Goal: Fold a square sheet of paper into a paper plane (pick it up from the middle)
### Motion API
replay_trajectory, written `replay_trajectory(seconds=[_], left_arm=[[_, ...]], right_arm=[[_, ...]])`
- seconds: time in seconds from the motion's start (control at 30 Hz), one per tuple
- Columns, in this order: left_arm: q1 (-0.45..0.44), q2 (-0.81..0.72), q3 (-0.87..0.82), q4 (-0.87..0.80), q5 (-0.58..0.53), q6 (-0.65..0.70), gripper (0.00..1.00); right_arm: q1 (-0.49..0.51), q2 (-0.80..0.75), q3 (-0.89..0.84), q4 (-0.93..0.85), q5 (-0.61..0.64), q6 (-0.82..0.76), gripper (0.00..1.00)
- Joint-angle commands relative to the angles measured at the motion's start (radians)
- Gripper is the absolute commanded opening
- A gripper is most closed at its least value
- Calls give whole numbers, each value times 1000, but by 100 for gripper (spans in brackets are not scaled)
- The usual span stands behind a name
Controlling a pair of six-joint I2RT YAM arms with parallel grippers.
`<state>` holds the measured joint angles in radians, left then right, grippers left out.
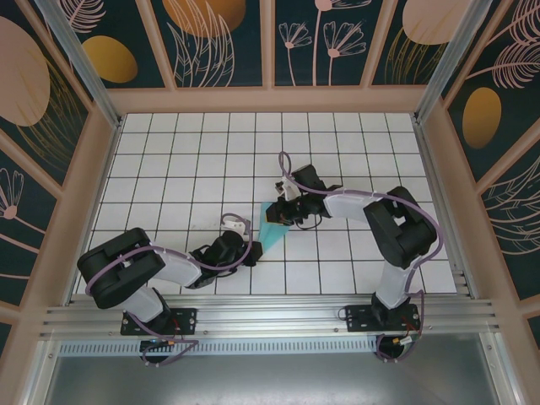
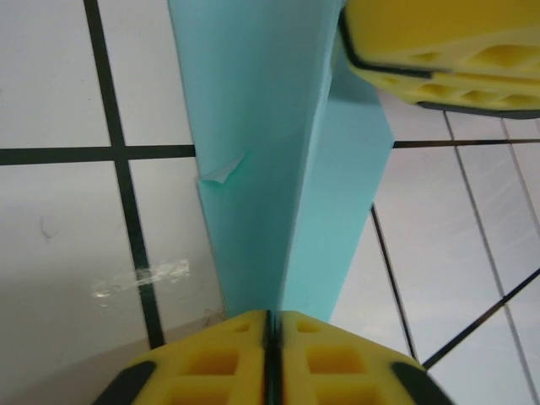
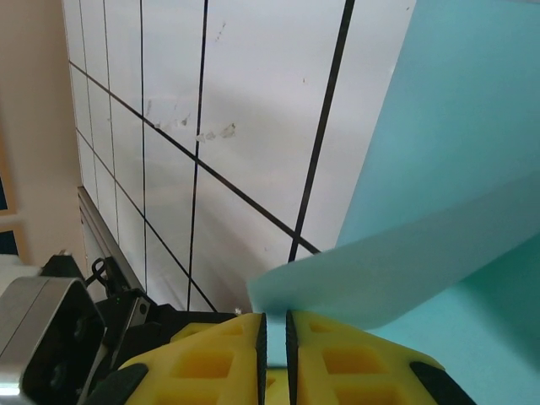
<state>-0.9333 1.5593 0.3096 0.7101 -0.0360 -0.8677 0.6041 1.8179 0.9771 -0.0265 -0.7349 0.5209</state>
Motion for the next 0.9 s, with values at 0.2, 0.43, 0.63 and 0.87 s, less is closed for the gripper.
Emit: replay_trajectory(seconds=[0.2,0.43,0.63,0.87], left_arm=[[5,-35,38,-100,-22,26,24],[17,-65,55,-116,-32,33,26],[36,-57,73,-121,-17,47,23],[42,-19,100,-123,-3,47,22]], right_arm=[[12,34,21,30,-31,-26,18],[13,46,24,22,-34,-35,18],[12,54,32,19,-38,-36,18],[14,57,41,9,-37,-41,18]])
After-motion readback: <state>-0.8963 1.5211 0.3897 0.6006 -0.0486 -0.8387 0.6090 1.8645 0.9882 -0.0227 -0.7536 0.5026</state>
